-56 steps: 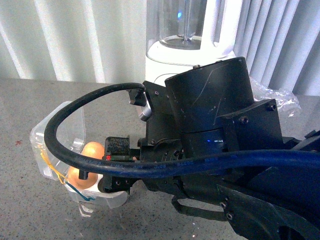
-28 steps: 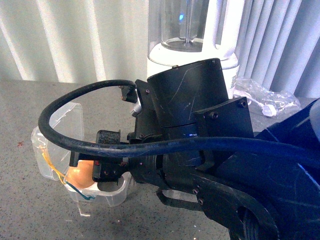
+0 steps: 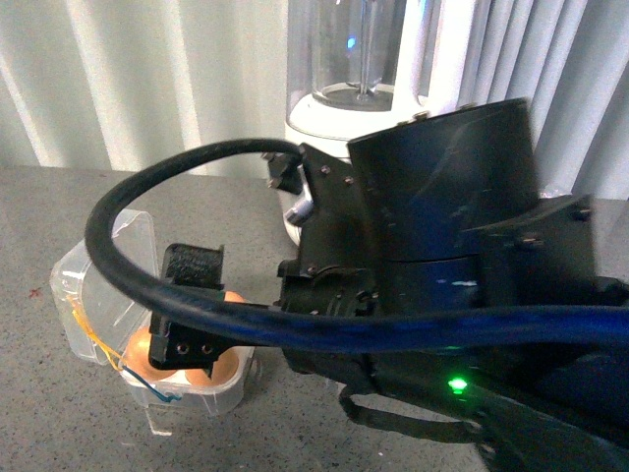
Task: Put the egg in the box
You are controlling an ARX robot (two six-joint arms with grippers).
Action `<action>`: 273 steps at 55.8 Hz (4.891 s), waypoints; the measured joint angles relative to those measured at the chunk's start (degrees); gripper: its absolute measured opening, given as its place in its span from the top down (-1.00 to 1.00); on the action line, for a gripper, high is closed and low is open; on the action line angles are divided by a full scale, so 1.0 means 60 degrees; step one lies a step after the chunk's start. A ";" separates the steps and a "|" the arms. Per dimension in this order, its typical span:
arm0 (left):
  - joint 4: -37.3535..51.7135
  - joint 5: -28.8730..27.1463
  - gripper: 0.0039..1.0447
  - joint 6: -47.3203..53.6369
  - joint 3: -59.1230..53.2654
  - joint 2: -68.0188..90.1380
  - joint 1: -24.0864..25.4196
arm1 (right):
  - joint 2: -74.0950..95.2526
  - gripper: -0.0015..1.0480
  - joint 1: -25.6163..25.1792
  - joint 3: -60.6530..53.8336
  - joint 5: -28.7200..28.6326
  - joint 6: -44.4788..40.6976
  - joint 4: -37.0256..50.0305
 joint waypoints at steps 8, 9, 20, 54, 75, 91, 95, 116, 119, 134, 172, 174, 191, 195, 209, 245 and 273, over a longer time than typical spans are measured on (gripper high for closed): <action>0.0000 -0.0007 -0.87 -0.0004 0.0000 0.0000 0.0000 | -0.1129 -0.86 -0.0517 -0.1100 0.0772 -0.0171 0.0499; 0.0004 -0.0007 -0.87 -0.0004 0.0000 0.0000 0.0000 | -0.1228 -0.86 -0.0576 -0.1177 0.0812 -0.0193 0.0506; 0.0004 0.0000 -0.87 0.0000 0.0000 -0.0004 0.0000 | -0.1122 -0.45 -0.0590 -0.2648 0.5741 -0.2823 0.4415; 0.0000 -0.0007 -0.87 0.0000 0.0000 -0.0007 0.0000 | -0.8491 0.94 -0.4113 -0.7078 0.3982 -0.4747 0.2178; 0.0000 -0.0007 -0.87 0.0000 0.0000 -0.0007 0.0000 | -1.1431 0.94 -0.5093 -0.7606 0.2943 -0.4747 -0.0164; 0.0000 -0.0007 -0.87 0.0000 0.0000 -0.0007 0.0000 | -1.3333 0.94 -0.5869 -0.7690 0.2288 -0.4747 -0.1880; 0.0000 -0.0007 -0.87 0.0000 0.0000 -0.0007 0.0000 | -1.3741 0.94 -0.5869 -0.7690 0.2288 -0.4747 -0.2251; 0.0000 -0.0007 -0.87 0.0000 0.0000 -0.0007 0.0000 | -1.5402 0.94 -0.5869 -0.7690 0.2288 -0.4747 -0.3832; 0.0000 -0.0007 -0.87 0.0000 0.0000 -0.0007 0.0000 | -1.5577 0.94 -0.5869 -0.7690 0.2288 -0.4747 -0.4007; 0.0000 -0.0007 -0.87 0.0000 0.0000 -0.0007 0.0000 | -1.6378 0.94 -0.5869 -0.7690 0.2288 -0.4747 -0.4809; 0.0000 -0.0007 -0.87 -0.0004 0.0000 -0.0015 0.0000 | -1.8389 0.94 -0.5872 -0.7683 0.2269 -0.4750 -0.6878; 0.0000 -0.0007 -0.87 0.0000 0.0000 -0.0015 0.0000 | -1.8389 0.94 -0.5872 -0.7683 0.2269 -0.4750 -0.6881; 0.0000 -0.0007 -0.87 0.0000 0.0000 -0.0015 0.0000 | -1.8389 0.15 -0.5872 -0.7683 0.2269 -0.4758 -0.6881; 0.0000 -0.0007 -0.87 0.0000 0.0000 -0.0015 0.0000 | -1.8389 -0.13 -0.5872 -0.7686 0.2269 -0.4758 -0.6881; 0.0000 -0.0007 -0.87 -0.0004 0.0000 -0.0015 0.0000 | -1.8389 -0.85 -0.5872 -0.7686 0.2269 -0.4750 -0.6881; 0.2568 0.1075 -0.87 0.0514 0.2889 0.8805 0.1002 | -1.8393 -0.86 -0.5872 -0.7686 0.2266 -0.4750 -0.6881; 0.4411 0.0361 -0.87 0.1763 0.5180 1.4331 0.1002 | -1.8393 -0.86 -0.5872 -0.7683 0.2266 -0.4750 -0.6881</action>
